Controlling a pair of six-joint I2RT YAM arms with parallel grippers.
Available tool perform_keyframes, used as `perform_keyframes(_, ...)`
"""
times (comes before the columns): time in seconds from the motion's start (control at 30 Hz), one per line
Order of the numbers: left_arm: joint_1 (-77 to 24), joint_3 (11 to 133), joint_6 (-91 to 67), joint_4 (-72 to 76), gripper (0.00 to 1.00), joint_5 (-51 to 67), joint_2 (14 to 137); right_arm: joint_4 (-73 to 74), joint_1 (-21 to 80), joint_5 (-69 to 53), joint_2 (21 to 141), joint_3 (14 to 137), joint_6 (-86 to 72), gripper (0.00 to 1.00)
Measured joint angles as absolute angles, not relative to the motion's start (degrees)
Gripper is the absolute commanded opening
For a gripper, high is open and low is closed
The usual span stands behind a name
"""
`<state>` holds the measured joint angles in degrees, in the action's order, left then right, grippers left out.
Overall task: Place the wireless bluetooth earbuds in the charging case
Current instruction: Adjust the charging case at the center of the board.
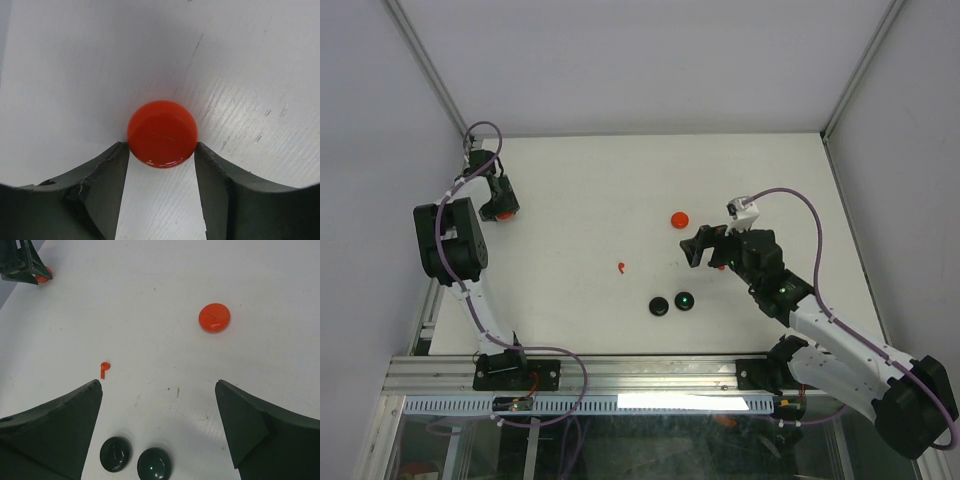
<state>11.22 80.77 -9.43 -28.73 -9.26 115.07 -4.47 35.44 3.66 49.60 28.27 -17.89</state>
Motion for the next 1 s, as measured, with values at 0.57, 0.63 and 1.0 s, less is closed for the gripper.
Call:
perform_keyframes(0.57,9.2,81.7,-7.0,-28.5,0.4,-8.6,116.4,-4.6,35.4,3.4,52.7,28.3,-17.8,0.99)
perform_keyframes(0.63,8.2,81.6,-7.0,-28.4,0.39,-8.7,116.2,-4.6,35.4,3.2,53.0,28.3,-17.8,0.99)
perform_keyframes(1.0,-1.7,73.3,-12.0,-30.0,0.46,-8.0,109.6,-3.5,35.4,1.6,53.6,29.4,-17.6,0.99)
